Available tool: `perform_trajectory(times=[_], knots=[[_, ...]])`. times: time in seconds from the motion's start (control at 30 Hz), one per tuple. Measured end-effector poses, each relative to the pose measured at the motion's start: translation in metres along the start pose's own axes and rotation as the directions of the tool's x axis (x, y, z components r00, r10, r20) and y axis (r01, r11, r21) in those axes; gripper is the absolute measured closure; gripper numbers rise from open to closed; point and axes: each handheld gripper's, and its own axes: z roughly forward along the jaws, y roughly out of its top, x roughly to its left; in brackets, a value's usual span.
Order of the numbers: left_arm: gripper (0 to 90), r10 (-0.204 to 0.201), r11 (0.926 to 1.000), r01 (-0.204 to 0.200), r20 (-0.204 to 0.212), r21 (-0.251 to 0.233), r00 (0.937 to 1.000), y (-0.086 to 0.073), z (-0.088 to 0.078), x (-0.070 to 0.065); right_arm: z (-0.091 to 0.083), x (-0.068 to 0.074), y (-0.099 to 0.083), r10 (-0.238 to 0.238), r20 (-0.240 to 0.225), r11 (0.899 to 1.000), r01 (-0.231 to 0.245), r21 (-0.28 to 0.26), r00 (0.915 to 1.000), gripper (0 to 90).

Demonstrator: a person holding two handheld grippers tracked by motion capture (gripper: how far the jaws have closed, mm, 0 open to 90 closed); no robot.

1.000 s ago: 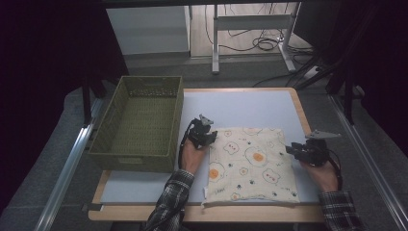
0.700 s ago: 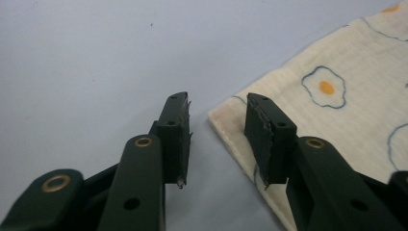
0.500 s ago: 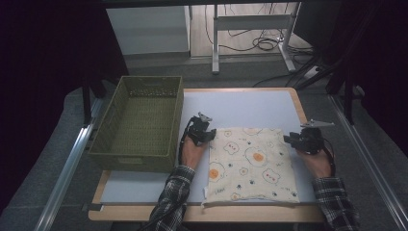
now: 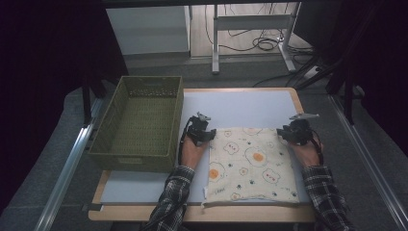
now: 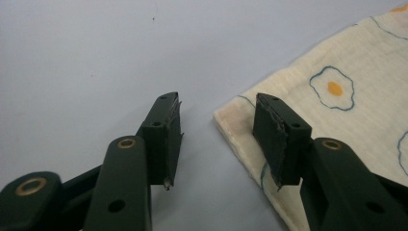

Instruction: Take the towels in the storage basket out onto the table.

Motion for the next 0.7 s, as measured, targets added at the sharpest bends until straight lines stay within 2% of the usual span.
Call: perform_trajectory(times=[0.1, 0.17, 0.37, 0.53, 0.63, 0.7], knots=[[52.6, 0.001, 1.0, -0.001, 0.0, 0.001, 1.0, 0.0, 0.0001, -0.0001, 0.0082, 0.0007, -0.0007, -0.018, 0.005, 0.999, 0.018, 0.028, 0.9998, 63.8], [53.7, 0.005, 1.0, -0.005, 0.004, 0.001, 1.0, 0.0001, 0.0001, -0.0002, 0.0086, -0.0012, -0.0016, 0.02, -0.02, 1.0, -0.02, 0.021, 0.9996, 68.4], [64.3, 0.015, 0.9999, -0.015, 0.033, 0.003, 0.9993, 0.0004, 0.0, 0.0006, 0.0074, -0.0039, -0.0032, 0.052, -0.048, 0.998, -0.051, 0.022, 0.9975, 84.6], [75.8, 0.047, 0.9989, -0.048, 0.065, 0.005, 0.9968, 0.0012, 0.0004, 0.0002, 0.0072, 0.0007, -0.0004, 0.032, -0.025, 0.999, -0.031, 0.041, 0.9992, 86.8], [80.8, 0.045, 0.999, -0.045, 0.086, 0.006, 0.9953, 0.0019, 0.001, 0.0014, 0.0072, 0.0022, 0.0005, 0.026, -0.018, 0.999, -0.026, 0.044, 0.9995, 87.0], [84.5, 0.064, 0.9979, -0.064, 0.084, 0.005, 0.9944, 0.0021, 0.001, -0.0004, 0.0071, 0.0018, 0.0002, 0.032, -0.019, 0.999, -0.031, 0.042, 0.9993, 87.0]])
